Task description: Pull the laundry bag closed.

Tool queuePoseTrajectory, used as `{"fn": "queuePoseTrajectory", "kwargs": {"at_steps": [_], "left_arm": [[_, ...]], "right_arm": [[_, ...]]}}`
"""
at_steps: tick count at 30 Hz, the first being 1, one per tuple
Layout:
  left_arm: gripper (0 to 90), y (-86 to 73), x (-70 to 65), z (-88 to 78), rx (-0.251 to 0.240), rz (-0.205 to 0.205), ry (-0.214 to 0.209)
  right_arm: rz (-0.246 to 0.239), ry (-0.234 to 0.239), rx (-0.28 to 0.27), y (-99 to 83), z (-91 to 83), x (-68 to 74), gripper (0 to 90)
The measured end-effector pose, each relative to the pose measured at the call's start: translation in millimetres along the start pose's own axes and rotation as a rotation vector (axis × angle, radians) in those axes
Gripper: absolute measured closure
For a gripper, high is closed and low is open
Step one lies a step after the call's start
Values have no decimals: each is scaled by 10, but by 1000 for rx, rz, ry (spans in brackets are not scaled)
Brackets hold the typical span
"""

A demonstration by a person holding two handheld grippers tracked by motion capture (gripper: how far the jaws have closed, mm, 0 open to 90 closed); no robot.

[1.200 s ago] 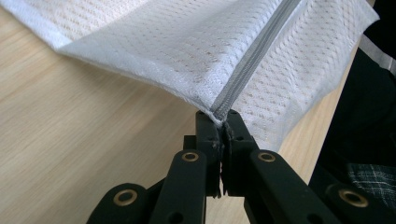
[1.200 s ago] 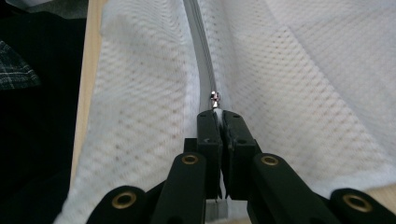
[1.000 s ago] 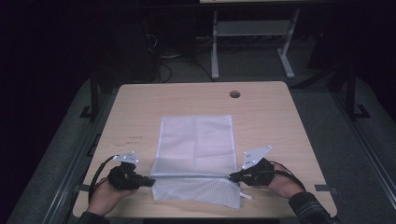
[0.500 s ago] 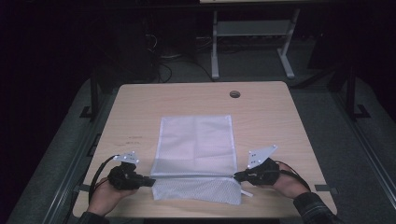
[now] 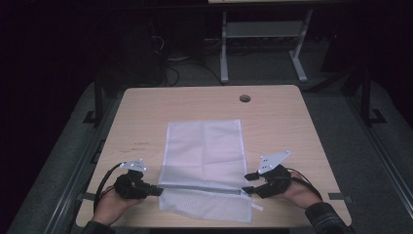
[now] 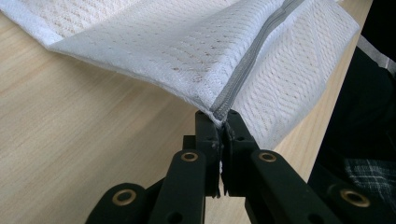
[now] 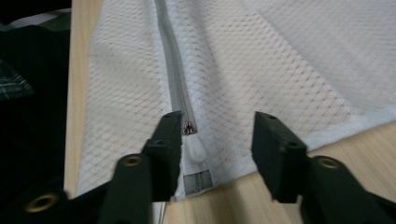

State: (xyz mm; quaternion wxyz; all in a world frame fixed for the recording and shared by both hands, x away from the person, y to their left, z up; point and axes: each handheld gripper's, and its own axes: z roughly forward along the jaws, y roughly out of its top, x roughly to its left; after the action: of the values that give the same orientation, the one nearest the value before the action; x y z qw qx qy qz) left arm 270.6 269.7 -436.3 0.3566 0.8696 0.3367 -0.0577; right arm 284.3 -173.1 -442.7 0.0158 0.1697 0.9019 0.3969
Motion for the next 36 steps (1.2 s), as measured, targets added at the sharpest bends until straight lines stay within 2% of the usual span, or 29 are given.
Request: {"fn": "queuePoseTrajectory", "kwargs": {"at_steps": [1, 5, 6, 7, 9, 10, 11, 12, 15, 18, 20, 21, 26, 31, 32, 36], "left_arm": [[839, 2, 0, 4, 0, -1, -1], [751, 3, -2, 7, 1, 2, 14], [644, 1, -8, -6, -8, 7, 39], [585, 1, -8, -6, -8, 7, 39], [481, -16, -16, -46, -13, 9, 75], [427, -16, -16, -46, -13, 9, 75], [370, -24, -22, -66, -18, 9, 90], [343, -35, -29, -94, -21, 18, 116], [250, -43, -35, -109, -22, 28, 141], [184, -51, -36, -165, -35, 45, 180], [158, -54, -34, -176, -38, 50, 189], [149, -58, -30, -188, -40, 56, 198], [133, -85, 3, -243, -69, 85, 229], [133, -107, 25, -276, -84, 86, 252], [133, -122, 43, -284, -78, 83, 267], [134, -160, 82, -302, -88, 67, 283]], "right_arm": [[28, -16, -8, -8, -7, 12, 412], [38, -34, -25, -11, -25, 9, 353], [45, -50, -32, -10, -38, 6, 319], [46, -55, -33, -8, -44, 6, 306], [46, -75, -31, -6, -53, 2, 272], [46, -75, -31, -6, -53, 2, 272], [54, -96, -32, -6, -71, 2, 241], [55, -105, -31, -5, -79, 3, 232], [64, -129, -29, -5, -106, 2, 209], [83, -179, -28, -24, -164, 7, 180], [91, -192, -27, -34, -183, 6, 180], [106, -226, -33, -62, -232, 1, 172], [157, -284, -44, -134, -332, -22, 159], [199, -316, -51, -218, -397, -30, 154], [222, -338, -46, -256, -422, -30, 147], [251, -380, -46, -321, -469, -23, 136]]}}
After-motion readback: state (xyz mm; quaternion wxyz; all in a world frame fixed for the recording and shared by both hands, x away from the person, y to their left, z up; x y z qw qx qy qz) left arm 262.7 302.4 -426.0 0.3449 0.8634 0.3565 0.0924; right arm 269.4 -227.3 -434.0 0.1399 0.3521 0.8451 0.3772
